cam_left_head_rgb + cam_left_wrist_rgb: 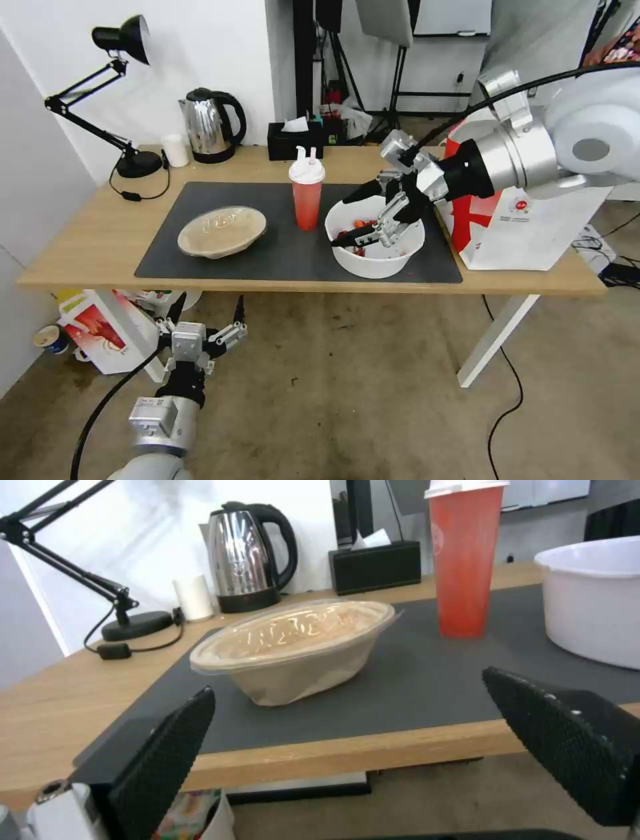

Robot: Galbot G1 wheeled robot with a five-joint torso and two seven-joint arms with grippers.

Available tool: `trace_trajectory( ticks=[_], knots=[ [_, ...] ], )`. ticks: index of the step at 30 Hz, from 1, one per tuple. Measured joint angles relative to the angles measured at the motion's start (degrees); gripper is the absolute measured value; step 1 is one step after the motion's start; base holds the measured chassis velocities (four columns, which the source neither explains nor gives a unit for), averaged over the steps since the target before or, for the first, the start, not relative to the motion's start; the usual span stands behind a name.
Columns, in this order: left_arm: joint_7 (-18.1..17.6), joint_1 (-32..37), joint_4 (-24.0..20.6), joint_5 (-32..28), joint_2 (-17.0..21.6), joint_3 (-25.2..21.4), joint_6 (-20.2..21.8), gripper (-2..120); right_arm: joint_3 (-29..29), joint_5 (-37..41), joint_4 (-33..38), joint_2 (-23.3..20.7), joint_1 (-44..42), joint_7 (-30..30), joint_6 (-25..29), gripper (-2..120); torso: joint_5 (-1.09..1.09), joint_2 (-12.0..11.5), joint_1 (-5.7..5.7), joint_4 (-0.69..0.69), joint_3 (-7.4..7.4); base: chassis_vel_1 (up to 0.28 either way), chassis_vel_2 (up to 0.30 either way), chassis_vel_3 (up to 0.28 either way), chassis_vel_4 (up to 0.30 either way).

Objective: Pick up the trash from the table and place it into the takeout bag.

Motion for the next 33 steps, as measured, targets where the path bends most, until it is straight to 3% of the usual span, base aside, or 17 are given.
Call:
trace_trajectory(
  ticks=[33],
  knots=[
    [0.0,0.0,0.0,0.0,0.0,0.0,0.0,100,-1.5,-5.43,1.72,-5.41,-4.42,-2.82,-0.72,100,-0.01,-0.01,0.0,0.0,0.0,0.0,0.0,0.0,0.0]
  ],
)
